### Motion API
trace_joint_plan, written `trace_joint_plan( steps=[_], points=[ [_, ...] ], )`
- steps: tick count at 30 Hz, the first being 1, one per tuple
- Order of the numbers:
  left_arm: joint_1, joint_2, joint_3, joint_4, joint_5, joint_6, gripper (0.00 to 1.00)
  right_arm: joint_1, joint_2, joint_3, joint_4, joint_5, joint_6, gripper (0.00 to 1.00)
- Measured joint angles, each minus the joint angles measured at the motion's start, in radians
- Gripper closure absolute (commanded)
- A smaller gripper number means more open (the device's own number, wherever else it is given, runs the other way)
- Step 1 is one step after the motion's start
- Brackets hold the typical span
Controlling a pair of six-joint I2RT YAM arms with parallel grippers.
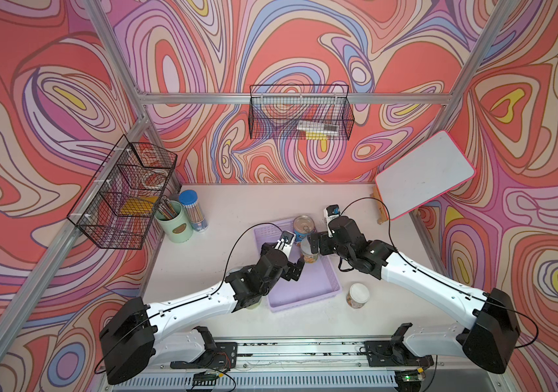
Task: Put the canned food in the basket
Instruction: Place the canned food in the basket, then pick up the canned food from the center of the board.
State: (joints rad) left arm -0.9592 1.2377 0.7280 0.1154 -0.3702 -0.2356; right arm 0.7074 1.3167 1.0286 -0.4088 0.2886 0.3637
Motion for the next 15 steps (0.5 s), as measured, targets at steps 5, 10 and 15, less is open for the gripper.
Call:
trace_joint_plan(
  steps=[5,10,15],
  points=[
    [-0.01,0.055,0.057,0.0,0.006,-0.001,0.01,-0.045,0.0,0.03,-0.053,0.01,-0.01,0.02],
    [-0.01,0.1,0.132,-0.033,0.019,-0.011,0.01,-0.144,-0.006,0.033,-0.074,-0.04,-0.019,0.02],
    [-0.01,0.162,0.247,-0.084,0.047,-0.012,0.01,-0.26,-0.009,0.034,-0.082,-0.119,-0.026,0.02]
  ],
)
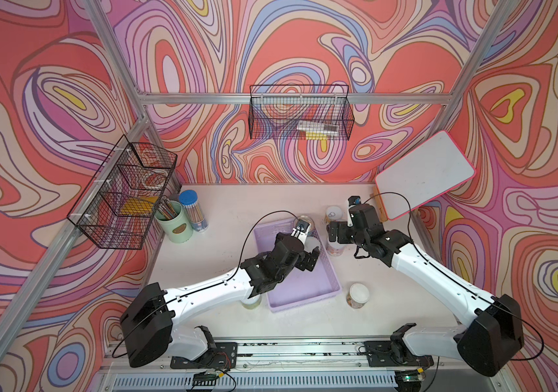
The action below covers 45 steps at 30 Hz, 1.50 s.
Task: Put the canned food in the basket
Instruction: Pick up the canned food from the center of the board.
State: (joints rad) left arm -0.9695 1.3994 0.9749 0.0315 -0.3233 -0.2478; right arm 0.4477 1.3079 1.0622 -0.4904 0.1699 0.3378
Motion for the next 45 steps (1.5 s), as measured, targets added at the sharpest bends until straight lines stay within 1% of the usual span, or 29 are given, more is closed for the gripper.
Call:
trace_joint_plan(
  steps=[2,7,11,15,19,24,29,34,40,45],
  points=[
    [0.0,0.027,0.045,-0.019,0.024,0.0,0.01,-0.036,0.001,0.002,-0.004,-0.024,-0.003,0.02],
    [0.0,0.1,0.142,-0.077,0.082,0.001,0.01,-0.082,0.035,0.048,-0.028,-0.077,-0.003,0.02],
    [0.001,0.172,0.226,-0.132,0.122,0.0,0.01,-0.103,0.086,0.088,-0.038,-0.105,0.0,0.02],
    [0.01,0.217,0.275,-0.167,0.165,-0.008,0.01,-0.117,0.143,0.13,-0.06,-0.116,0.007,0.02],
    [0.043,0.253,0.311,-0.193,0.217,-0.027,0.01,-0.135,0.206,0.174,-0.081,-0.124,0.014,0.02],
    [0.104,0.262,0.322,-0.21,0.292,-0.071,0.01,-0.156,0.293,0.253,-0.123,-0.122,0.01,0.02],
    [0.169,0.265,0.324,-0.22,0.367,-0.114,0.01,-0.171,0.396,0.346,-0.161,-0.124,-0.016,0.02],
    [0.225,0.292,0.382,-0.249,0.428,-0.143,0.01,-0.193,0.513,0.441,-0.193,-0.134,-0.057,0.02],
    [0.273,0.325,0.454,-0.296,0.483,-0.154,0.01,-0.213,0.631,0.534,-0.221,-0.153,-0.103,0.02],
    [0.291,0.339,0.48,-0.328,0.51,-0.155,0.01,-0.218,0.713,0.63,-0.242,-0.165,-0.135,0.02]
  ],
)
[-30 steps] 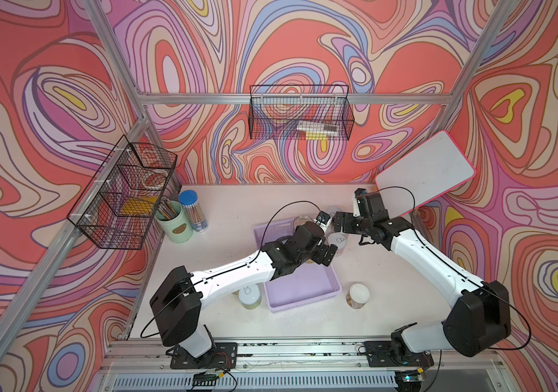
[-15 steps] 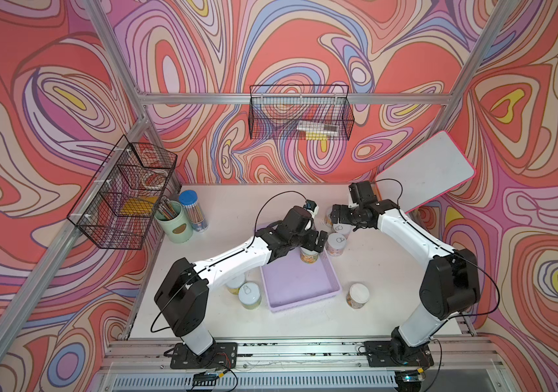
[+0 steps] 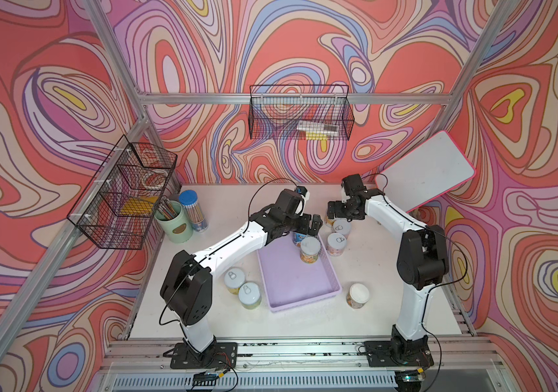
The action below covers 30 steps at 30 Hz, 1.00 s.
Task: Put the canned food in the basket
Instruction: Pick up the canned food from the center of the board.
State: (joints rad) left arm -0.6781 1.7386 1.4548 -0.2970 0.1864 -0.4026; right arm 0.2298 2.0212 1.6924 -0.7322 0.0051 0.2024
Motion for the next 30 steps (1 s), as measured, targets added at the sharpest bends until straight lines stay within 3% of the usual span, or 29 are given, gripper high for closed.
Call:
trace_joint_plan(
  steps=[14,30],
  points=[
    [0.004,0.0,-0.009,-0.016,0.025,-0.017,0.01,0.0,0.226,0.291,-0.128,-0.003,-0.051,0.04],
    [0.007,0.0,-0.052,-0.014,0.036,-0.036,0.01,0.003,0.286,0.364,-0.227,0.033,-0.101,0.14]
  ],
)
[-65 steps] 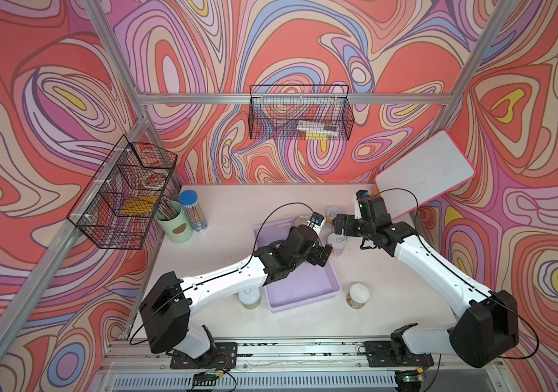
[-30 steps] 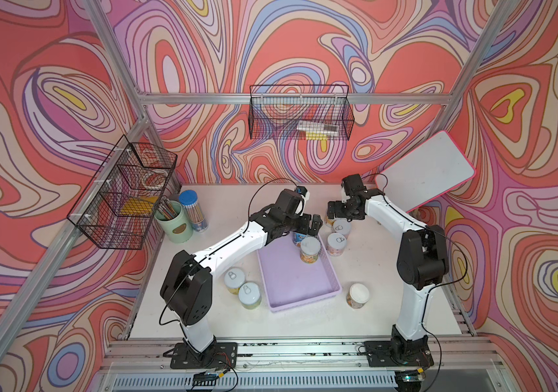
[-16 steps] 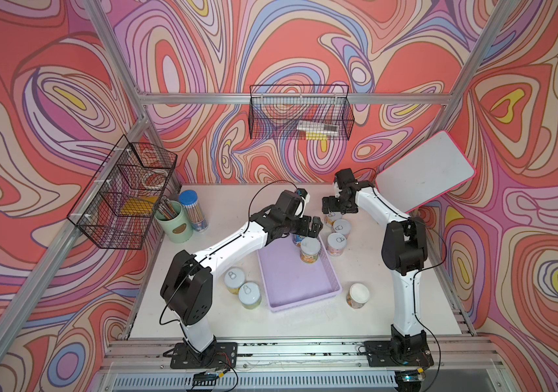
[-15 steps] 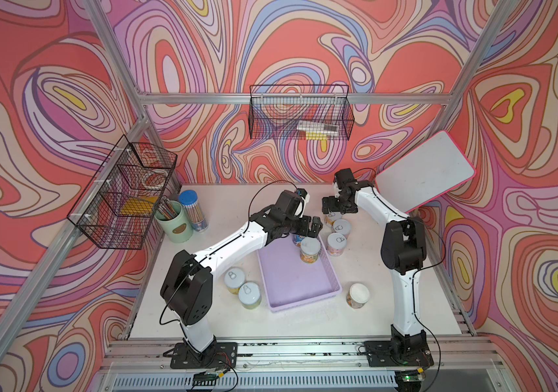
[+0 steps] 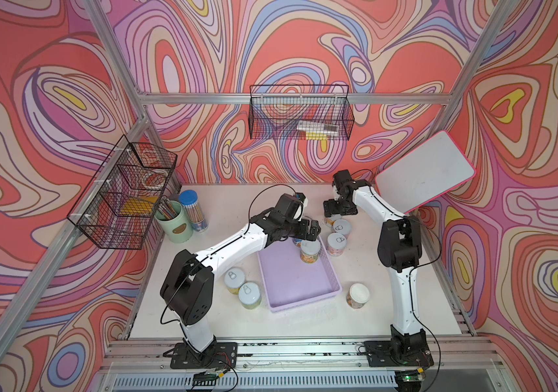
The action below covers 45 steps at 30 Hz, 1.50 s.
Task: Put the canned food in the basket
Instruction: Pick up the canned food from the center of the board.
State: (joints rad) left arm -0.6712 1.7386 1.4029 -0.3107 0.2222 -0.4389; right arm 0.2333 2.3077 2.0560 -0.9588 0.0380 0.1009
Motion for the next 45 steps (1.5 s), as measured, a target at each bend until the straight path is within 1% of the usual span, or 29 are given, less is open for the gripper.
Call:
trace_joint_plan(
  steps=[7,19,30,33,36,45],
  points=[
    [0.004,0.0,-0.002,0.0,0.003,-0.003,0.01,0.013,0.046,0.041,-0.021,0.026,-0.015,0.2],
    [0.005,0.0,-0.005,0.0,0.003,-0.004,0.01,0.017,0.047,0.042,-0.028,0.033,-0.023,0.35],
    [0.01,-0.003,-0.016,-0.001,-0.02,0.013,0.01,0.017,0.037,0.043,-0.031,0.024,-0.021,0.43],
    [0.01,-0.021,-0.02,-0.001,-0.031,0.024,0.01,0.017,0.002,0.037,-0.037,0.017,-0.018,0.45],
    [0.01,-0.052,-0.027,0.0,-0.042,0.031,0.01,0.017,-0.066,0.005,-0.026,0.013,-0.012,0.45],
    [0.003,-0.124,-0.069,0.004,-0.068,0.045,0.01,0.017,-0.268,-0.179,0.033,0.006,0.005,0.47]
  ],
)
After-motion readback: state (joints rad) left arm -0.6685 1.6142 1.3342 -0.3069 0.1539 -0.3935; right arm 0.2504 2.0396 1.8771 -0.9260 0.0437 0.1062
